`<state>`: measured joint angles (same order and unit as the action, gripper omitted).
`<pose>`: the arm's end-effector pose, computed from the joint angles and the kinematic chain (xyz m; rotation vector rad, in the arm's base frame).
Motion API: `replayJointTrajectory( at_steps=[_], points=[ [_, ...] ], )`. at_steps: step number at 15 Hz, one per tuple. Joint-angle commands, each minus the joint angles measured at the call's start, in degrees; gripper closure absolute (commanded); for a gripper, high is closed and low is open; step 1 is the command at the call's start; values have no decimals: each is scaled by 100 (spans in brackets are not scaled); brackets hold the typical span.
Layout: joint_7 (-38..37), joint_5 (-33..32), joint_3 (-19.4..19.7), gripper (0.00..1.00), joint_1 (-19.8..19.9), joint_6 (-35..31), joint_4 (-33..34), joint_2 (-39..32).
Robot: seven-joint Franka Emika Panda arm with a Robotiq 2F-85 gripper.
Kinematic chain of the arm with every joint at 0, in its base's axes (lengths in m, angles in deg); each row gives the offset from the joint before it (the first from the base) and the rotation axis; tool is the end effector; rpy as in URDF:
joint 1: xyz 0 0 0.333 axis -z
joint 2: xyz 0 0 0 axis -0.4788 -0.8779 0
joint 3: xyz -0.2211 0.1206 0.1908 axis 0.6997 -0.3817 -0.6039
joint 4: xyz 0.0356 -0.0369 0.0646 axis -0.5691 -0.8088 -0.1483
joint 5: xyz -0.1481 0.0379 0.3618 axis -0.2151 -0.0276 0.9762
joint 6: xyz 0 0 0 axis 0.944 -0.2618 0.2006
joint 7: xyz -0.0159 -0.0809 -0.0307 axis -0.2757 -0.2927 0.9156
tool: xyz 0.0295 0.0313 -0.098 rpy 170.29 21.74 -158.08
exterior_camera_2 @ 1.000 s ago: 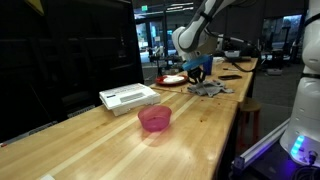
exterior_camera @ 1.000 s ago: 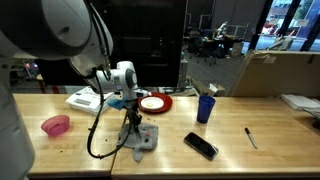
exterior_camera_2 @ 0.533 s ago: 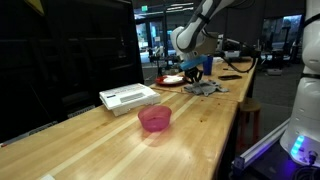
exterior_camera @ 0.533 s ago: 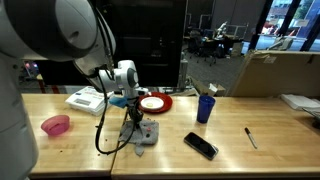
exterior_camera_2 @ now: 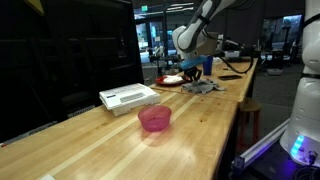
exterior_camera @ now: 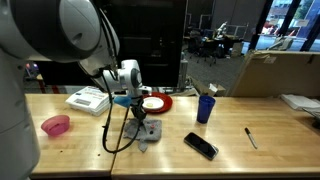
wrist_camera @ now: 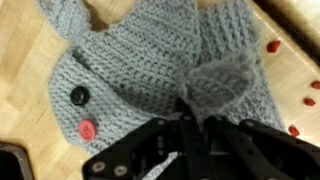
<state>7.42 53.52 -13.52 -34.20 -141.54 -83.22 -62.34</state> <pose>0.5241 0.0675 0.2928 2.8034 -0.6663 -0.0997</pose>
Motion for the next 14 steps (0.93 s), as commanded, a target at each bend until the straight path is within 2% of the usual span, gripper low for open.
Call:
replayJointTrajectory(
  at_steps=[1,10,14],
  points=[
    [76,12,114,98,-2,-165,-50,13],
    [-220,-213,243,98,-31,-70,-352,379],
    [-618,-506,281,98,12,-38,-627,706]
  ],
)
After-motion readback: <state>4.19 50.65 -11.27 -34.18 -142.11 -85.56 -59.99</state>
